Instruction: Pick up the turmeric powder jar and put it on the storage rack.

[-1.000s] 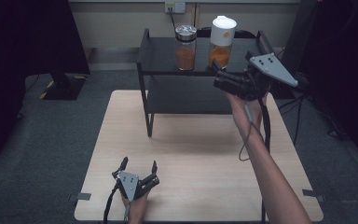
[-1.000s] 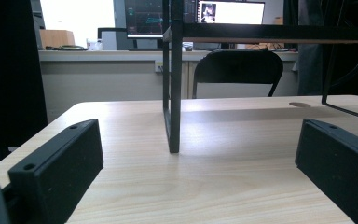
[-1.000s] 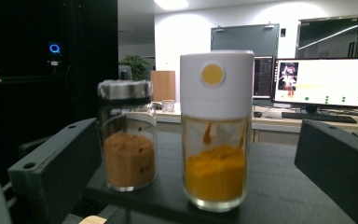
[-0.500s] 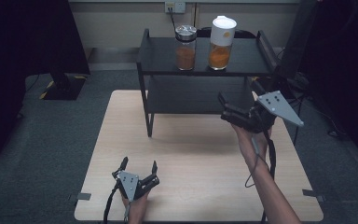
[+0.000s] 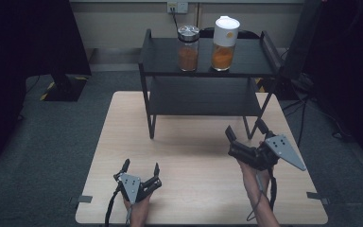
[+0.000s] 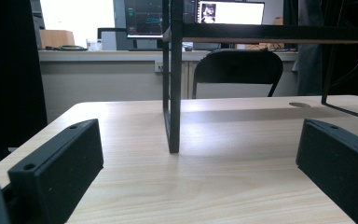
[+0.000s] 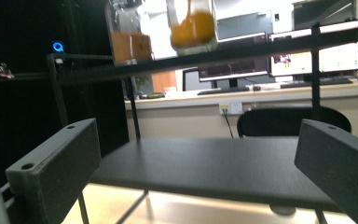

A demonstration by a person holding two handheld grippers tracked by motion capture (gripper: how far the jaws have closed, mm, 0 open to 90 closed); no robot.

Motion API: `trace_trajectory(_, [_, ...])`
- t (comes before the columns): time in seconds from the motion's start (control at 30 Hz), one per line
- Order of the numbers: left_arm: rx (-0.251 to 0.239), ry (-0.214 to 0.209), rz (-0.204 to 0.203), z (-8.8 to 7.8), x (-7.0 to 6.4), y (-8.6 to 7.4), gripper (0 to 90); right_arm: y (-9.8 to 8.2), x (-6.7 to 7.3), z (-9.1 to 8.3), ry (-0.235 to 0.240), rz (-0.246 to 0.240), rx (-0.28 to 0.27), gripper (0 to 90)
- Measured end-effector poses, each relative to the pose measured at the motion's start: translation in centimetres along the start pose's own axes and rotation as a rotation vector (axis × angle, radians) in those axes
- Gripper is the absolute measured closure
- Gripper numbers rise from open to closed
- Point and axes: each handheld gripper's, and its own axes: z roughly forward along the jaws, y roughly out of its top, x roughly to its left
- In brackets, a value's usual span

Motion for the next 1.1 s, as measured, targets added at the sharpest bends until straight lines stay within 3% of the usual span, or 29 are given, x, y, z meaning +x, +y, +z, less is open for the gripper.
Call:
trace_trajectory(0.07, [0.0, 0.0, 0.0, 0.0, 0.0, 0.0, 0.0, -0.8, 0.0, -0.5, -0.007, -0.004, 0.009, 0.0])
trace_trajectory(0.2, [0.0, 0.003, 0.0, 0.0, -0.1, 0.0, 0.0, -2.2, 0.2, -1.2, -0.025, -0.068, 0.028, 0.0])
trace_trajectory(0.47, [0.0, 0.004, 0.0, 0.0, -0.1, 0.0, 0.1, -5.8, -0.1, -3.2, -0.059, -0.109, 0.077, 0.0])
trace_trajectory(0.87, [0.001, 0.007, 0.001, 0.0, -0.1, 0.0, 0.1, -10.9, -0.1, -5.5, -0.136, -0.087, 0.127, 0.0])
trace_trajectory(1.1, [0.001, 0.012, 0.001, 0.0, -0.2, 0.0, 0.1, -12.1, -0.3, -5.5, -0.142, -0.093, 0.142, 0.0])
